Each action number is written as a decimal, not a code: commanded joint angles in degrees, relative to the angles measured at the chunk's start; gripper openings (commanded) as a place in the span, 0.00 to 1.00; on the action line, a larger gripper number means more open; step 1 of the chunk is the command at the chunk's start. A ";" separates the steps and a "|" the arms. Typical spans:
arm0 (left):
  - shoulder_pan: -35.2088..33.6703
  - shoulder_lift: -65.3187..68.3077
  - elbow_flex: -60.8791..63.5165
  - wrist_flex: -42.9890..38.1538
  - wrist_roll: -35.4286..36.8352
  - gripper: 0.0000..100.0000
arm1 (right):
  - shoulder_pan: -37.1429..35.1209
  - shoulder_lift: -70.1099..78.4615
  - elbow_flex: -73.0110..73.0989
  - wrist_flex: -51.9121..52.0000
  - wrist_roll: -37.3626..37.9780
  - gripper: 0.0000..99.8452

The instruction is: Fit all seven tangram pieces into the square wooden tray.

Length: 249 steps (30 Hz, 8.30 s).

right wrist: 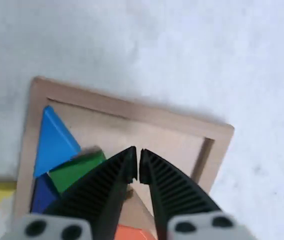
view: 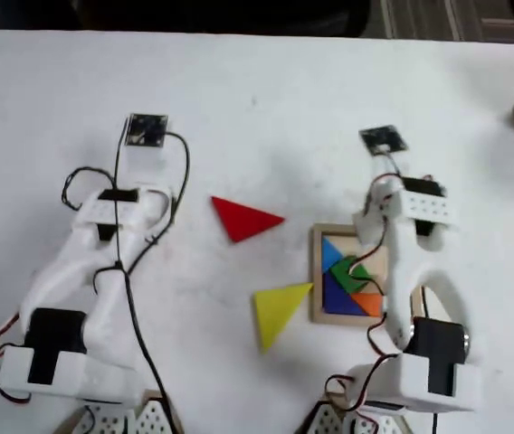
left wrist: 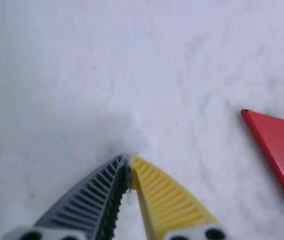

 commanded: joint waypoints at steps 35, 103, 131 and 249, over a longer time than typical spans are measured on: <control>0.48 -0.40 -0.26 -1.49 -0.53 0.02 | 7.96 -20.26 22.42 -5.85 10.64 0.02; 13.93 30.99 -45.27 22.51 -53.98 0.32 | 8.75 -20.26 26.73 -7.08 1.41 0.02; -6.64 41.10 -58.81 46.51 14.95 0.32 | 8.75 -20.26 27.25 -7.87 1.41 0.02; -0.75 38.99 -63.21 59.16 1.93 0.08 | 5.41 -20.44 28.57 -10.68 1.49 0.02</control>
